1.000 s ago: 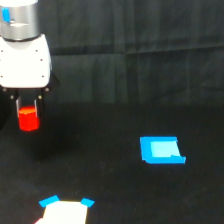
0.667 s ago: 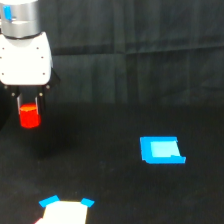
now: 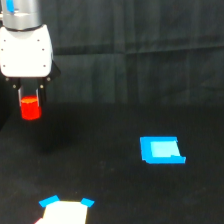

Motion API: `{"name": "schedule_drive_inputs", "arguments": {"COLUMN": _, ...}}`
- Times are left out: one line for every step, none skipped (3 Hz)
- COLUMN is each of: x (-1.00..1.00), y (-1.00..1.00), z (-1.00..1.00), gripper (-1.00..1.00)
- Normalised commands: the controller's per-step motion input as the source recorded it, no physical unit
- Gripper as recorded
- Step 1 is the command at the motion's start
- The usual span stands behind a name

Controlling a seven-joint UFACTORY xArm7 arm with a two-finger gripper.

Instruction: Pick up the red object from the table

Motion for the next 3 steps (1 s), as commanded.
{"name": "schedule_drive_inputs", "arguments": {"x": -0.61, "y": 0.3, "z": -0.93, "gripper": -1.0}}
{"name": "schedule_drive_inputs", "arguments": {"x": -0.4, "y": 0.41, "z": -0.7, "gripper": -1.0}}
{"name": "schedule_drive_inputs", "arguments": {"x": -0.03, "y": -0.48, "z": 0.48, "gripper": -0.94}}
